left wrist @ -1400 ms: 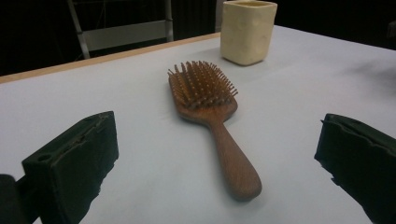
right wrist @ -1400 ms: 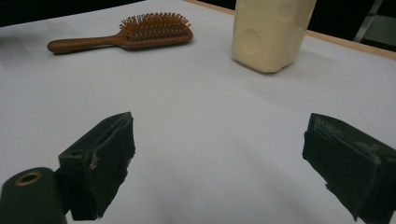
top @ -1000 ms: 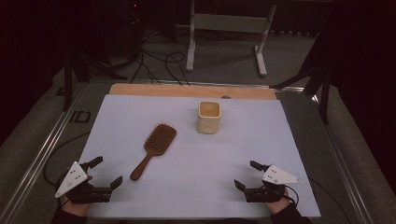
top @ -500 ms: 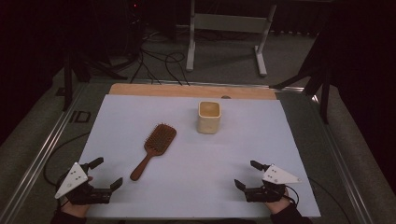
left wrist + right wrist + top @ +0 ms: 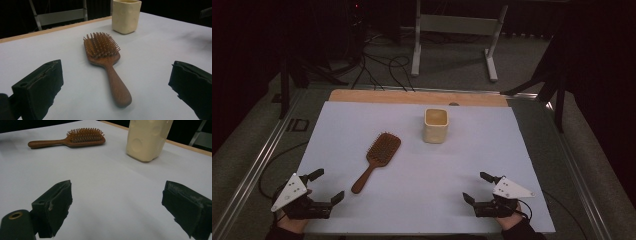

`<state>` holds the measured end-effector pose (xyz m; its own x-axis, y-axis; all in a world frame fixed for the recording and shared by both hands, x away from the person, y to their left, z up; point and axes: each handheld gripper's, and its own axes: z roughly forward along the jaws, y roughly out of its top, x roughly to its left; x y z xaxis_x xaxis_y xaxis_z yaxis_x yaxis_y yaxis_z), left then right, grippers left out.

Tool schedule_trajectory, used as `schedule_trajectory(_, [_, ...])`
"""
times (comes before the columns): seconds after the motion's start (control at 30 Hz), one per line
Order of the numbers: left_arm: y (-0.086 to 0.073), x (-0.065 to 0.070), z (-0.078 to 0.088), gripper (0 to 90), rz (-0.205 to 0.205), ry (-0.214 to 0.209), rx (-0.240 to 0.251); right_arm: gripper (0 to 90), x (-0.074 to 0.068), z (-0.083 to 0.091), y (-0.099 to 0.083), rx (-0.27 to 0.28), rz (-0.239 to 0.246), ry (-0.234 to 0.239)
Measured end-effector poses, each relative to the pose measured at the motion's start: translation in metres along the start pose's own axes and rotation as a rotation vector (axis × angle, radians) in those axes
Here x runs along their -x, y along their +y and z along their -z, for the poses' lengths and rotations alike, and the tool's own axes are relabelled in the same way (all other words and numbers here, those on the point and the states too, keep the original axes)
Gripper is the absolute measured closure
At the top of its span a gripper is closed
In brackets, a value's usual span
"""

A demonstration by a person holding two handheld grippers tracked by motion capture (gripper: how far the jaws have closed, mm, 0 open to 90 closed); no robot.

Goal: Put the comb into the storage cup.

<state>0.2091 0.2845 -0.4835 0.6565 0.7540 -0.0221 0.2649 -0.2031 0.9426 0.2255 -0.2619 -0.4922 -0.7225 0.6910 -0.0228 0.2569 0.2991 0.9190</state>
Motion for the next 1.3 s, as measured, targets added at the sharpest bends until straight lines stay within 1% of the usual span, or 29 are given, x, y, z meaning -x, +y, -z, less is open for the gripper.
schedule_trajectory(0.03, [0.001, 0.000, 0.001, 0.0, -0.005, 0.003, 0.000, 9.4, 0.000, 0.000, 0.000, 0.001, 0.005, 0.002])
schedule_trajectory(0.07, [0.002, 0.000, 0.002, 0.0, 0.000, -0.001, 0.002, 9.4, 0.000, 0.000, 0.001, -0.001, 0.009, 0.000])
schedule_trajectory(0.23, [0.007, 0.001, 0.003, 0.0, -0.002, -0.006, 0.000, 9.4, 0.000, 0.000, 0.001, 0.000, 0.004, -0.002])
schedule_trajectory(0.4, [0.013, 0.000, 0.002, 0.0, 0.004, -0.019, -0.018, 9.4, 0.000, 0.000, 0.001, 0.005, 0.001, -0.002])
schedule_trajectory(0.63, [0.023, 0.000, 0.005, 0.0, 0.001, -0.005, -0.031, 9.4, -0.001, 0.001, 0.002, 0.008, 0.006, -0.002])
schedule_trajectory(0.67, [0.025, -0.001, 0.006, 0.0, -0.001, 0.007, -0.031, 9.4, -0.001, 0.002, 0.002, 0.008, 0.006, -0.002])
schedule_trajectory(0.73, [0.027, -0.002, 0.007, 0.0, 0.001, 0.006, -0.032, 9.4, -0.001, 0.002, 0.002, 0.011, 0.003, -0.001])
schedule_trajectory(0.9, [0.033, -0.003, 0.009, 0.0, -0.010, 0.007, -0.049, 9.4, -0.001, 0.001, 0.002, 0.011, -0.001, 0.002])
schedule_trajectory(1.03, [0.040, -0.003, 0.008, 0.0, -0.020, 0.000, -0.071, 9.4, -0.001, 0.002, 0.002, 0.013, -0.003, 0.003])
schedule_trajectory(1.17, [0.047, -0.003, 0.007, 0.0, -0.019, -0.004, -0.090, 9.4, -0.001, 0.002, 0.002, 0.015, -0.006, 0.004])
schedule_trajectory(1.23, [0.051, -0.003, 0.007, 0.0, -0.031, 0.001, -0.098, 9.4, -0.001, 0.002, 0.002, 0.016, -0.005, 0.004])
schedule_trajectory(1.3, [0.054, -0.004, 0.007, 0.0, -0.032, 0.001, -0.095, 9.4, -0.001, 0.002, 0.003, 0.018, -0.005, 0.005])
